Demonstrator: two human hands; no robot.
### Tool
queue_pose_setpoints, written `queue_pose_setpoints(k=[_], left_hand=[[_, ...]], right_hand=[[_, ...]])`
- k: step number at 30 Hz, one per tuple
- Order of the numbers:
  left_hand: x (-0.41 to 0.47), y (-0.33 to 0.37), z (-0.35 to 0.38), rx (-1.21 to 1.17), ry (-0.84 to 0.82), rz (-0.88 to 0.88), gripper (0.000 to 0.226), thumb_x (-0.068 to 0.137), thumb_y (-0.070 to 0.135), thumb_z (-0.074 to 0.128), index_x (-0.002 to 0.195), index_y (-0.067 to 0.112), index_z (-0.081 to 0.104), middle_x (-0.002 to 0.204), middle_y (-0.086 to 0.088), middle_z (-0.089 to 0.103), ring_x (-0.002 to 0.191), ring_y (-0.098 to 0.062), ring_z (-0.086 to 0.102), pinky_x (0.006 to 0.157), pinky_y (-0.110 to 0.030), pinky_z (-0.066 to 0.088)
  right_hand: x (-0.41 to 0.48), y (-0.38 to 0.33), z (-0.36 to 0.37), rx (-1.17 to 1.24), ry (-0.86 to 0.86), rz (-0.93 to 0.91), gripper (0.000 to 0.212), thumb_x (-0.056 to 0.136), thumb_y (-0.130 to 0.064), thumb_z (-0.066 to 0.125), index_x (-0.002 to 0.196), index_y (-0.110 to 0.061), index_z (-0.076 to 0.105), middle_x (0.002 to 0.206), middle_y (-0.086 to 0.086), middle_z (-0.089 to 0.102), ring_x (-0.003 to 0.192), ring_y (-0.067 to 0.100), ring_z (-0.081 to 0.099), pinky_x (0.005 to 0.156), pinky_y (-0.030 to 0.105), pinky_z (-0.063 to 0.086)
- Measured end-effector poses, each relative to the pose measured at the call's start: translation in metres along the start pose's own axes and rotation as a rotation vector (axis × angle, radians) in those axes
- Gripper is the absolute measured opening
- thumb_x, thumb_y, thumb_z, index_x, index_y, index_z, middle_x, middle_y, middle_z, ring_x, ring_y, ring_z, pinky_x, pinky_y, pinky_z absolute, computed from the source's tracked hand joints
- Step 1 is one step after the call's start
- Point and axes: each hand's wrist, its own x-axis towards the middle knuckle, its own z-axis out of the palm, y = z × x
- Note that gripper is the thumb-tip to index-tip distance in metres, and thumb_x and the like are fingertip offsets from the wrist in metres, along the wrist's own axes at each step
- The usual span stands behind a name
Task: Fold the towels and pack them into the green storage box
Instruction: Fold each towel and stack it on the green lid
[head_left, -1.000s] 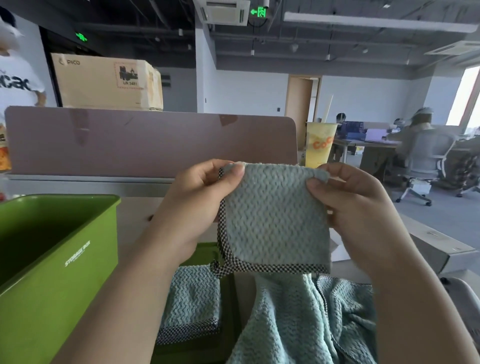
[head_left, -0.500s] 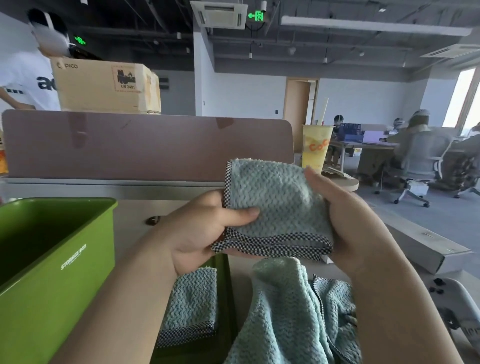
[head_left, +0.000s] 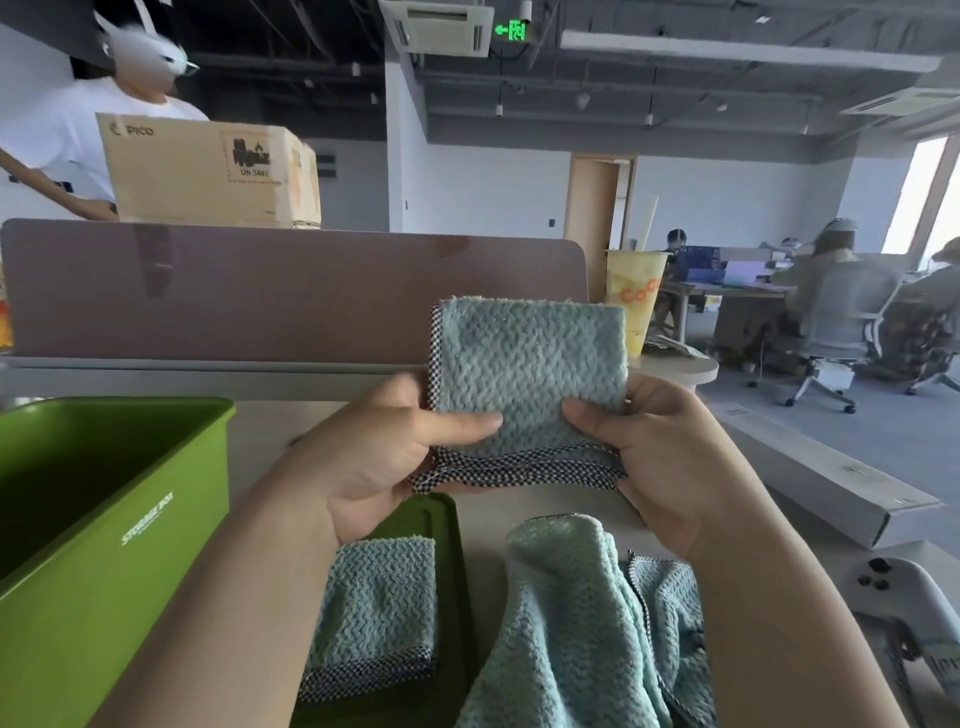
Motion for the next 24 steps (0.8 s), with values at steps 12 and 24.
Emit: queue_pose_setpoints(k=[12, 24], left_hand=[[0.016, -0.006, 0.007, -0.133, 0.212, 0.115, 0.009, 0.087, 0.022, 0.065, 0.093, 0.017, 0.067, 0.089, -0.003, 0.077, 0.089, -0.025, 0.072, 0.088, -0.046, 0.054], [0.026, -0.012, 0.011, -0.021, 0.265, 0.262, 0.015, 0.085, 0.036, 0.065, 0.081, 0.024, 0.073, 0.091, 0.001, 0.076, 0.092, -0.024, 0.070, 0.090, -0.051, 0.052]], right_hand=[[-0.007, -0.006, -0.002, -0.232, -0.211, -0.085, 0.017, 0.084, -0.001, 0.065, 0.100, -0.008, 0.060, 0.074, 0.002, 0.071, 0.061, 0.012, 0.066, 0.047, 0.022, 0.050], [-0.005, -0.013, 0.004, 0.008, 0.000, 0.007, 0.032, 0.091, -0.028, 0.057, 0.092, 0.002, 0.068, 0.089, 0.013, 0.075, 0.074, 0.023, 0.072, 0.062, 0.036, 0.061]])
